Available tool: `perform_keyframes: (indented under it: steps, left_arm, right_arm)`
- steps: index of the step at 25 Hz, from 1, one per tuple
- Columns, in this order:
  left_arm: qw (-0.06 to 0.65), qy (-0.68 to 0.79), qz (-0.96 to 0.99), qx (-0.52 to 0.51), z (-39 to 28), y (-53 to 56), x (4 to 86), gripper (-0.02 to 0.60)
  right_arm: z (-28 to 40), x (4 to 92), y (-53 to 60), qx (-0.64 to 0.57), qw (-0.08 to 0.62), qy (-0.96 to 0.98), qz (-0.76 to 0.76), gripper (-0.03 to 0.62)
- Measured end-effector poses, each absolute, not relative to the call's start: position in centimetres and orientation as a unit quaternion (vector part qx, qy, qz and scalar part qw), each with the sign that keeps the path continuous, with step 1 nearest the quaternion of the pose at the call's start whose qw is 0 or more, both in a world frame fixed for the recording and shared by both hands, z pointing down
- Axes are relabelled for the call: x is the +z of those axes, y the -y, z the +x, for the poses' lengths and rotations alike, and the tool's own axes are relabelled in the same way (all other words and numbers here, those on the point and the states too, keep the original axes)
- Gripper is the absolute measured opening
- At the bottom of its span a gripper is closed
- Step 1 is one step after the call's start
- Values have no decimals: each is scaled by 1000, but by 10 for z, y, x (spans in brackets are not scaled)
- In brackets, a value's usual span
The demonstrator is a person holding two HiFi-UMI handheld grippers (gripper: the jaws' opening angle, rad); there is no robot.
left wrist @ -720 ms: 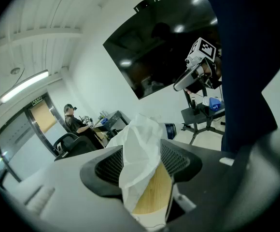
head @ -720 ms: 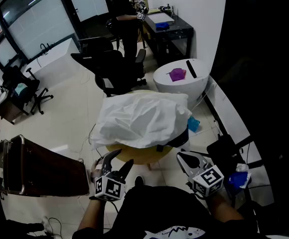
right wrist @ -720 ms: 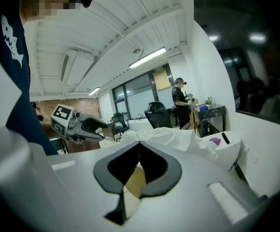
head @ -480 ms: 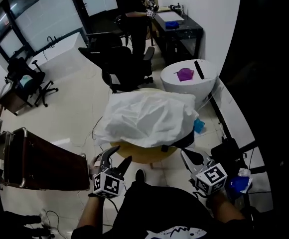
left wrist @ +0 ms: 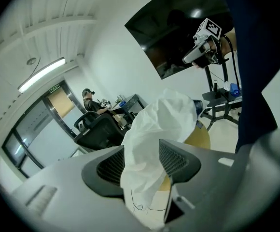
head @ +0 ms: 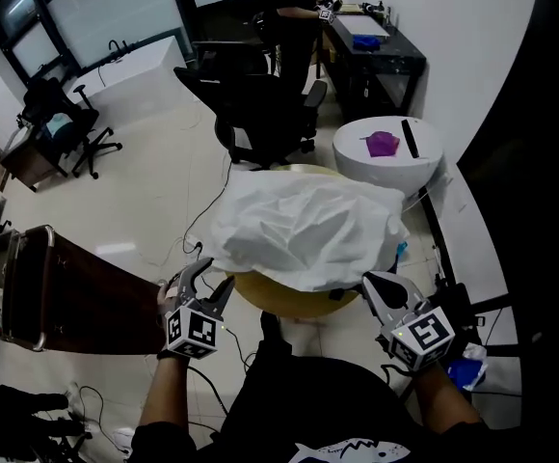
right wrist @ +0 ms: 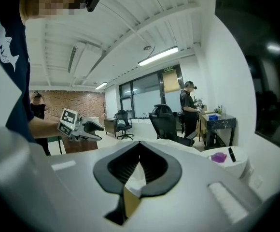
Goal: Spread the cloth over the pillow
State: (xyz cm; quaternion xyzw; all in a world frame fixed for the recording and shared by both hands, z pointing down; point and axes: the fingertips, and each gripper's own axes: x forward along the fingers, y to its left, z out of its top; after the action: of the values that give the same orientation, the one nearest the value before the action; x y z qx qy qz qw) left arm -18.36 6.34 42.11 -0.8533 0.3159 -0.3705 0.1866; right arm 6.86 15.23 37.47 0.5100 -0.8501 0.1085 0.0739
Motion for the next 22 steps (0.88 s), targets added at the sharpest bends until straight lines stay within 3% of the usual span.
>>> perform_keyframes:
  steps: [8, 17, 22]
  left_arm:
    - [191, -269, -838, -434, -204, 15, 471, 135]
    - [195, -118, -835, -500, -211, 51, 538, 135]
    - [171, -70, -872, -454, -196, 59, 539, 161]
  right_arm:
    - [39, 345, -71, 66, 100, 866, 485, 8]
    - [0, 334, 21, 55, 129, 871, 471, 8]
    - [-20, 341, 66, 59, 145, 869, 469, 8]
